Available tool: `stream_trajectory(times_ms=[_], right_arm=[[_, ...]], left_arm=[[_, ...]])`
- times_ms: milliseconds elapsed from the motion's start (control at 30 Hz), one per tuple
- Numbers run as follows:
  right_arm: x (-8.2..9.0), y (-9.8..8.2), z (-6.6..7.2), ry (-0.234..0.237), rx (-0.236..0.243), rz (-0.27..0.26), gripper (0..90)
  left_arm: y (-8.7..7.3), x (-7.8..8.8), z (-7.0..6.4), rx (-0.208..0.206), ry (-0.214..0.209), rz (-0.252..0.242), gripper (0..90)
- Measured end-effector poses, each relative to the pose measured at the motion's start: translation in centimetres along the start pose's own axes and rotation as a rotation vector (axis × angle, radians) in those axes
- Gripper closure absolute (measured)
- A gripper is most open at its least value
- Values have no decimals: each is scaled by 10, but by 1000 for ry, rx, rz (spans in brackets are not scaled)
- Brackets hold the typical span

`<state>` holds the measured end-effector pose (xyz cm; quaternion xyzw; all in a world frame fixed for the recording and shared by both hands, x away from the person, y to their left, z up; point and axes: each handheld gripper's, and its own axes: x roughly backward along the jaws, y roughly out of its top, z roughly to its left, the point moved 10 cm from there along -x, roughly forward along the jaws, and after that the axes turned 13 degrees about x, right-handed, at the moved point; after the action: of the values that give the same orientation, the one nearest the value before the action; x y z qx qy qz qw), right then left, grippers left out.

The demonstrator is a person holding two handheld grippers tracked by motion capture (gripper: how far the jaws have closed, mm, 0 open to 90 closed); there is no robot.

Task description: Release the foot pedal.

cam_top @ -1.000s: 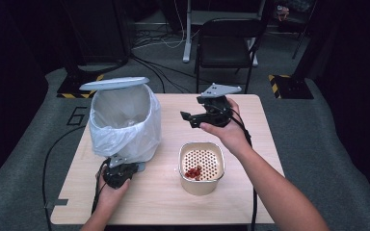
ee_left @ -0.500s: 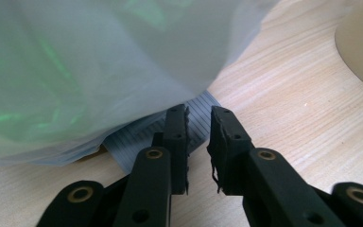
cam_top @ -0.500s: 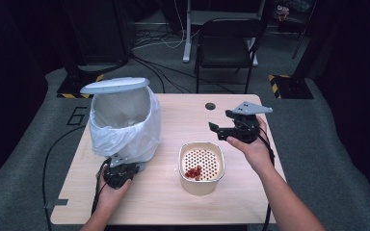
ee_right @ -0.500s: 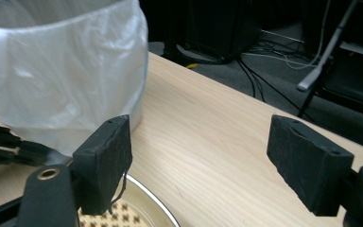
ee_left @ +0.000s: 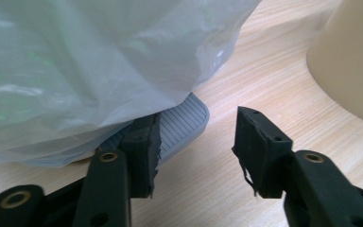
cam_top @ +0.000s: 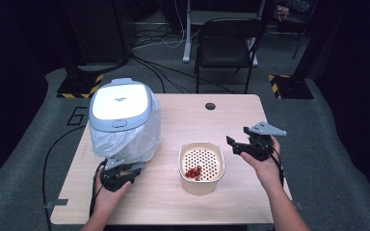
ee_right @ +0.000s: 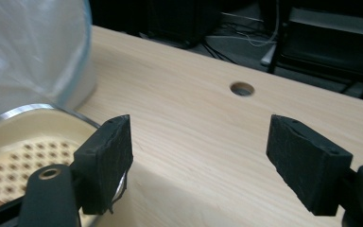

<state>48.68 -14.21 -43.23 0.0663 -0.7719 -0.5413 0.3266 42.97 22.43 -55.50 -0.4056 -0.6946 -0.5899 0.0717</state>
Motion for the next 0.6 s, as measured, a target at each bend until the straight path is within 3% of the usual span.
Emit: stream_trajectory(times_ms=[267,400,433,500,533,600], right_arm=[[1,-47,-5,-61,-20,63,229],[1,-61,-4,-85,-36,52,242],[0,-65,-4,-83,-37,58,242],[-3,-75,-2,-76,-49,76,242],[-5,-81,-1,-70,-56,85,241],[-8,-90,0,-68,-67,100,242]], left_arm=[[-1,5,0,-3,-12,-2,469],[-2,9,3,-3,-13,1,469],[-2,10,1,32,-17,-8,468],[-3,12,2,38,-17,-8,465],[-5,15,-1,109,-22,-17,464],[-6,19,1,110,-20,-8,461]])
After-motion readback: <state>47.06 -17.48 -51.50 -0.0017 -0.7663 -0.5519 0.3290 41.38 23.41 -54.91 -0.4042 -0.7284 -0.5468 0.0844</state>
